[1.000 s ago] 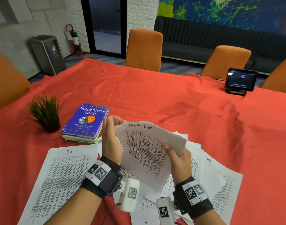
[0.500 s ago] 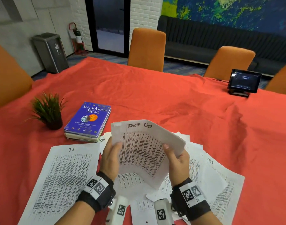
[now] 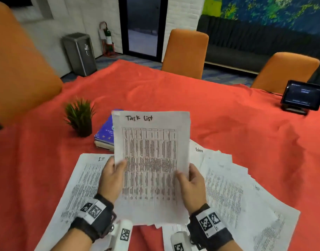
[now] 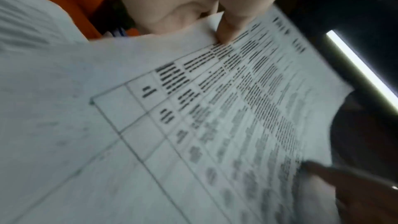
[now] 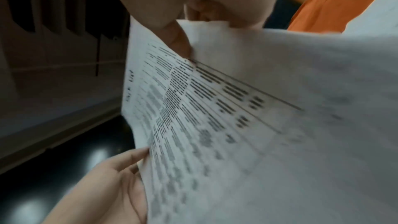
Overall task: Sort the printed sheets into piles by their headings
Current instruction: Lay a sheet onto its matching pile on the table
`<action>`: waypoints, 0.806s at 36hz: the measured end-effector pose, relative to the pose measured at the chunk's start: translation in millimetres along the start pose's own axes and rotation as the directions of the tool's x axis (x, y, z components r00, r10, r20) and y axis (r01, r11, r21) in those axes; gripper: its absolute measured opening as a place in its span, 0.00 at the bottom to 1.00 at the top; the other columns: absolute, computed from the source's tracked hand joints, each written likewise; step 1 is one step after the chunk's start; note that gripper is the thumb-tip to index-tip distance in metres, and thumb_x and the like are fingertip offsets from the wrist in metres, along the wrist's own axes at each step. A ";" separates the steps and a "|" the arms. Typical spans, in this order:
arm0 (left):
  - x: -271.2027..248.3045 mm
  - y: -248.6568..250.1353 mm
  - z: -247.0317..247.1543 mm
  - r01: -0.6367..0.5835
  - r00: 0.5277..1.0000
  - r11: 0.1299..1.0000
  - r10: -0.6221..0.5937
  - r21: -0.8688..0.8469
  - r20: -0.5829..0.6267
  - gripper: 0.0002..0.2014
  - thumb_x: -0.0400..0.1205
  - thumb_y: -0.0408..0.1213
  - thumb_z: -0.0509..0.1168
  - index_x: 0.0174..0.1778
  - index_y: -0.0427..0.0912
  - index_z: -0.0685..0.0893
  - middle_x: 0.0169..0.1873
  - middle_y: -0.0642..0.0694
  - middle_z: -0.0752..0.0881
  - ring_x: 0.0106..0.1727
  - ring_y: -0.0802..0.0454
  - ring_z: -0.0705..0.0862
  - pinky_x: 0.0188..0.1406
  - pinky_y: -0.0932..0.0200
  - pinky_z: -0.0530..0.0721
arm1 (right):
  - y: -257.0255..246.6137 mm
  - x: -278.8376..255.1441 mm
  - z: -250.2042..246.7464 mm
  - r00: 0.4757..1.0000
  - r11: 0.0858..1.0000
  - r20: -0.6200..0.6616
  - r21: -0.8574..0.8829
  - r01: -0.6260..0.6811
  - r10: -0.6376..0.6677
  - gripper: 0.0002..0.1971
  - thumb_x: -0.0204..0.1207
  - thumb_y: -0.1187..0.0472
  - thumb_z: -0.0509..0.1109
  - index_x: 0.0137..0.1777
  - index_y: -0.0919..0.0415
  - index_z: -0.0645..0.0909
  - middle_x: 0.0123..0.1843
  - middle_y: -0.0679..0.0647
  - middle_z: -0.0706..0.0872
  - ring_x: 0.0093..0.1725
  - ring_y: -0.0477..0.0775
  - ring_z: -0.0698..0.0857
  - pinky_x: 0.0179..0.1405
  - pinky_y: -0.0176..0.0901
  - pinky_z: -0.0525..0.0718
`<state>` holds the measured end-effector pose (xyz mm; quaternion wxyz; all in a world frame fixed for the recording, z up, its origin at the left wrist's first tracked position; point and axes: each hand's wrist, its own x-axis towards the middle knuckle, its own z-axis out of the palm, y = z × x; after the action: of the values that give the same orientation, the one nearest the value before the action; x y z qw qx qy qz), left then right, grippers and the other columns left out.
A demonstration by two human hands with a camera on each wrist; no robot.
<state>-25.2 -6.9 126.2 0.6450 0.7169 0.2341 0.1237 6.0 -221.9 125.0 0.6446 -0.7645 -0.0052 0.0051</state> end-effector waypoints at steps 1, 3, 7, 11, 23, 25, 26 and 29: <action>3.8 -5.2 -14.3 0.032 0.999 0.998 -0.031 0.062 -0.023 0.09 0.85 0.40 0.60 0.57 0.50 0.82 0.50 0.52 0.88 0.53 0.53 0.86 0.52 0.53 0.81 | 6.0 -2.8 11.4 0.998 0.998 0.056 -0.046 -0.040 0.042 0.09 0.80 0.66 0.67 0.57 0.57 0.82 0.51 0.48 0.91 0.49 0.44 0.89 0.51 0.42 0.88; 11.6 -25.3 -46.6 0.138 0.990 0.981 -0.134 0.135 -0.034 0.09 0.84 0.39 0.60 0.58 0.50 0.82 0.49 0.51 0.89 0.52 0.49 0.87 0.53 0.50 0.84 | 24.2 -11.3 37.5 0.962 0.972 0.192 -0.165 -0.166 0.196 0.15 0.79 0.67 0.64 0.65 0.58 0.77 0.58 0.51 0.88 0.54 0.48 0.88 0.57 0.48 0.88; 20.7 -81.5 -104.3 0.230 0.967 0.919 -0.252 0.320 0.029 0.12 0.82 0.32 0.62 0.56 0.52 0.83 0.55 0.51 0.88 0.56 0.49 0.87 0.62 0.46 0.82 | 53.2 -29.2 89.5 0.792 0.845 0.374 -0.439 -0.307 0.482 0.16 0.73 0.68 0.58 0.60 0.58 0.75 0.51 0.57 0.88 0.47 0.60 0.89 0.49 0.58 0.90; 20.6 -105.9 -135.9 0.280 0.959 0.859 -0.266 0.428 -0.093 0.12 0.82 0.22 0.59 0.59 0.35 0.80 0.50 0.39 0.85 0.50 0.44 0.81 0.52 0.53 0.77 | 64.0 -36.2 129.6 0.726 0.770 0.412 -0.586 -0.251 0.551 0.21 0.74 0.67 0.61 0.67 0.62 0.76 0.60 0.59 0.87 0.59 0.61 0.87 0.57 0.47 0.87; 66.6 -120.4 -157.2 0.300 0.953 0.787 -0.268 0.540 -0.139 0.08 0.81 0.24 0.57 0.47 0.39 0.78 0.40 0.40 0.85 0.32 0.43 0.81 0.35 0.53 0.78 | 57.4 -20.3 181.9 0.701 0.693 0.290 -0.603 -0.395 0.651 0.19 0.76 0.64 0.67 0.67 0.56 0.76 0.62 0.52 0.86 0.60 0.56 0.85 0.63 0.49 0.84; 66.7 -120.8 -156.8 0.309 0.950 0.770 -0.275 0.557 -0.148 0.08 0.81 0.24 0.56 0.46 0.38 0.78 0.40 0.39 0.85 0.31 0.45 0.79 0.33 0.55 0.76 | 57.2 -18.8 183.7 0.707 0.688 0.280 -0.613 -0.389 0.649 0.18 0.76 0.62 0.67 0.66 0.55 0.75 0.58 0.50 0.85 0.54 0.54 0.84 0.62 0.48 0.84; 66.9 -122.1 -156.8 0.310 0.950 0.767 -0.274 0.562 -0.150 0.07 0.81 0.24 0.56 0.47 0.38 0.78 0.40 0.39 0.85 0.31 0.45 0.79 0.32 0.56 0.75 | 57.7 -18.2 184.2 0.708 0.686 0.277 -0.615 -0.389 0.650 0.18 0.76 0.61 0.68 0.66 0.55 0.74 0.55 0.49 0.84 0.52 0.54 0.84 0.62 0.49 0.85; 67.1 -123.6 -157.8 0.319 0.947 0.751 -0.283 0.578 -0.155 0.06 0.82 0.26 0.57 0.48 0.39 0.78 0.43 0.38 0.86 0.31 0.46 0.79 0.30 0.57 0.75 | 59.3 -18.0 184.6 0.705 0.662 0.262 -0.646 -0.379 0.659 0.20 0.76 0.62 0.69 0.67 0.56 0.70 0.54 0.49 0.83 0.56 0.56 0.86 0.62 0.52 0.85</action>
<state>-64.9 170.4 18.0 0.3914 0.8317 0.3916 -0.0409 -14.6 -50.3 35.4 0.3450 -0.8555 0.0617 0.3813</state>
